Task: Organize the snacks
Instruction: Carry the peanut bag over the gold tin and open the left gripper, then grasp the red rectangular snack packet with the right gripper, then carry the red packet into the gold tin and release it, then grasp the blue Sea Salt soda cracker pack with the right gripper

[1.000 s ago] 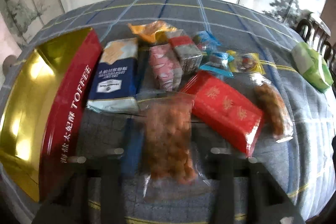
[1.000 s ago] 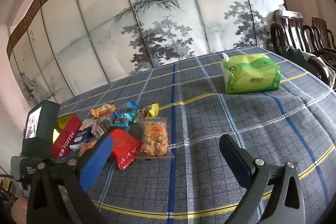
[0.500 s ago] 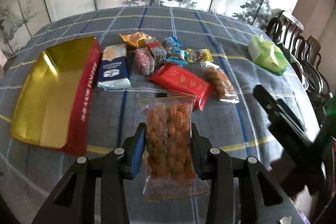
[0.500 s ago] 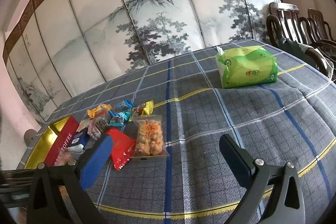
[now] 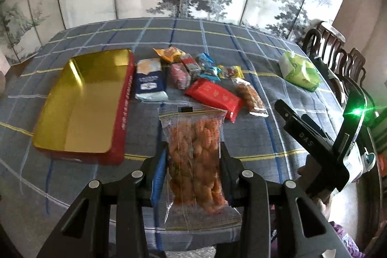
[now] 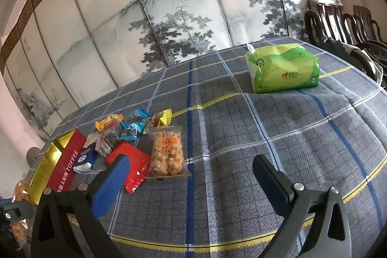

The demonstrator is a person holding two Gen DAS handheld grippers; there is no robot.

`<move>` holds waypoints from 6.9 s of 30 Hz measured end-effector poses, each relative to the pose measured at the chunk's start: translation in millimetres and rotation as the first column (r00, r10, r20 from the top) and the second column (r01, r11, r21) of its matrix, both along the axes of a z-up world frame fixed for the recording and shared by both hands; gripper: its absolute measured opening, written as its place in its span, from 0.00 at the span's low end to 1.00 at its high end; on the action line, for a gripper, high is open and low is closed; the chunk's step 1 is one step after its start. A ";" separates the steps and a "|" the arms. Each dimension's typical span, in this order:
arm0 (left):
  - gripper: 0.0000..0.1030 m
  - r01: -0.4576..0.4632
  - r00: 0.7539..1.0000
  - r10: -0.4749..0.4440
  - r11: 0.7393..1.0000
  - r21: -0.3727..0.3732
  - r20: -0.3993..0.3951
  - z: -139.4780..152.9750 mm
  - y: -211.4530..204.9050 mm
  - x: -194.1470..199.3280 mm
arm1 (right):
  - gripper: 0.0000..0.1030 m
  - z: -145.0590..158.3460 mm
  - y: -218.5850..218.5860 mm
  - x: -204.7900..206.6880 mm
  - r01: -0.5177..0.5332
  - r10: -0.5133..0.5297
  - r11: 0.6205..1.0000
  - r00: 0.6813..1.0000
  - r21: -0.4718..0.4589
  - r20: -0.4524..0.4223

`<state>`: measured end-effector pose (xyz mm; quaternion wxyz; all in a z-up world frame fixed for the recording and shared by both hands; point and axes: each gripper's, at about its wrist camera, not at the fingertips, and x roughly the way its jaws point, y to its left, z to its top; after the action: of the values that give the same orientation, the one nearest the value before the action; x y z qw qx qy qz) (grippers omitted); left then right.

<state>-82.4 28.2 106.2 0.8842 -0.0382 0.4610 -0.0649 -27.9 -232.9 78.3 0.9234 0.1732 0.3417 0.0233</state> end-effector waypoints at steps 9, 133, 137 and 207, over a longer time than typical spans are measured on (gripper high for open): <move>0.35 -0.053 0.998 0.052 0.998 0.021 0.023 7.1 24.5 -4.8 | 1.00 -3.3 3.9 4.0 -0.004 0.004 1.000 1.000 -0.021 -0.026; 0.64 -0.254 0.966 0.258 0.953 0.167 0.002 -24.1 177.5 -14.1 | 0.44 35.8 182.6 72.6 -0.772 0.700 0.633 0.600 -0.052 -0.387; 0.64 -0.274 0.961 0.277 0.953 0.129 -0.008 -24.8 186.1 -19.7 | 0.44 55.8 209.4 81.0 -0.762 0.735 0.646 0.606 0.043 -0.305; 0.80 -0.223 0.971 0.235 0.959 0.175 -0.052 -39.3 190.4 -15.9 | 0.47 -0.7 239.1 142.6 -0.589 0.570 0.806 0.744 0.060 -0.350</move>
<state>-98.3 218.6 66.9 0.8686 -0.0187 0.4890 0.0784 114.7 6.3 77.6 0.7984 0.0345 0.5379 0.2683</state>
